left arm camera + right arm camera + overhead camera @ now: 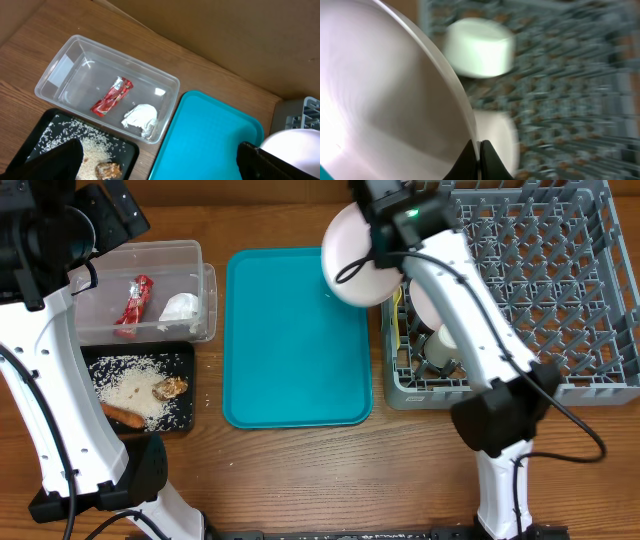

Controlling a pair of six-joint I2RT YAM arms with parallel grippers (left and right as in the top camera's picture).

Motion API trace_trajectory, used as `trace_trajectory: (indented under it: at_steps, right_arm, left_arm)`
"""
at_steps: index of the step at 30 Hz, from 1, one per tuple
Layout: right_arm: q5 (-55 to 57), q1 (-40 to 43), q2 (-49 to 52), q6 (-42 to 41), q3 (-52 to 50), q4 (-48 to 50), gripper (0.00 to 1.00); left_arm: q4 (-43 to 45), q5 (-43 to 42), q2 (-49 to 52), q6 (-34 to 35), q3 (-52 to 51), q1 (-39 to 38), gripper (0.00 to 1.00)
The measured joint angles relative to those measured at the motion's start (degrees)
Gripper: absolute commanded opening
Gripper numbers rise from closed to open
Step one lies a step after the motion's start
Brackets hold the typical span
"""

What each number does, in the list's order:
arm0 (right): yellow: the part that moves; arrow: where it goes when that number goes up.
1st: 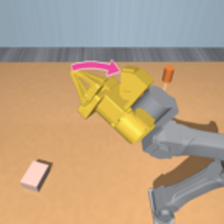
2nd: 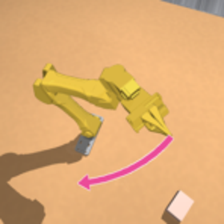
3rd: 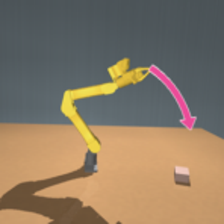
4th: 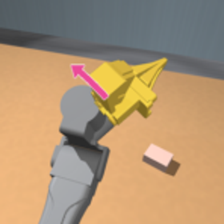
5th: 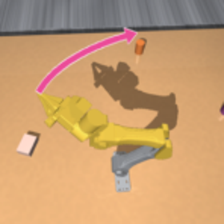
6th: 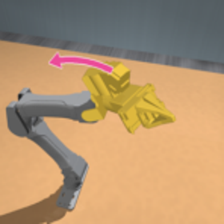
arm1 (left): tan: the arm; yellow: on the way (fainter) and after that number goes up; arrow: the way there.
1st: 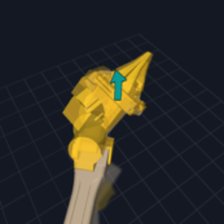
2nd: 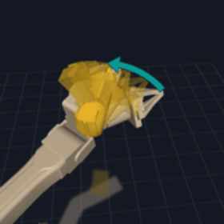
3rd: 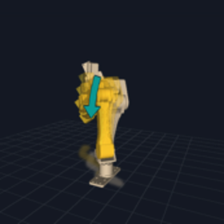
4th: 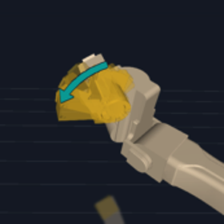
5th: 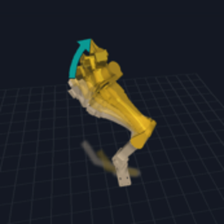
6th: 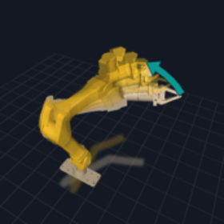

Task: Sort waste into correct bins and load items into the dishwasher
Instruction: 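Lift the plate and carry it right into the grey rack, then stand the plate upright between the rack tines and open the right gripper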

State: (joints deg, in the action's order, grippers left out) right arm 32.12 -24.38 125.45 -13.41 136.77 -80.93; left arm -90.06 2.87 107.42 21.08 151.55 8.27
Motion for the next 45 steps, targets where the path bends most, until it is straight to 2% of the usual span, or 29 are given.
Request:
trace_trajectory:
  at_steps: [7, 11, 17, 21, 29, 35, 40, 42, 45]
  right_arm:
    - [18.78, 6.43, -3.58, 0.2, 0.42, 0.94, 0.04]
    - [23.52, 11.3, -3.56, 0.2, 0.42, 2.51, 0.04]
    - [22.51, 17.7, -3.56, 0.26, -0.42, 5.05, 0.04]
    - [20.96, 20.15, -3.56, 2.51, -2.47, 10.47, 0.04]
    - [19.5, 20.06, -3.58, 8.76, -13.0, 22.88, 0.04]
    - [19.04, 20.06, -3.56, 10.05, -21.14, 26.21, 0.04]
    - [18.23, 19.8, -3.56, 10.38, -23.02, 25.35, 0.04]
    - [18.01, 19.41, -3.58, 10.43, -23.02, 24.3, 0.09]
    - [17.42, 18.21, -3.56, 10.16, -23.04, 23.02, 0.27]
  left_arm:
    - [0.0, 0.0, 0.0, 0.0, 0.0, 0.0, 1.0]
    - [0.02, 0.0, 0.02, 0.0, 0.0, 0.0, 1.0]
    - [0.0, 0.0, 0.0, 0.0, 0.0, 0.0, 1.0]
    - [0.02, 0.0, 0.0, 0.0, 0.0, 0.0, 1.0]
    - [0.02, 0.02, 0.02, 0.0, 0.0, 0.0, 1.0]
    - [0.0, 0.0, 0.02, 0.0, 0.0, 0.0, 1.0]
    - [0.02, 0.0, 0.02, 0.0, 0.0, 0.0, 1.0]
    - [0.0, 0.0, 0.02, 0.0, 0.0, 0.0, 1.0]
    - [0.0, 0.0, 0.02, 0.0, 0.0, 0.0, 1.0]
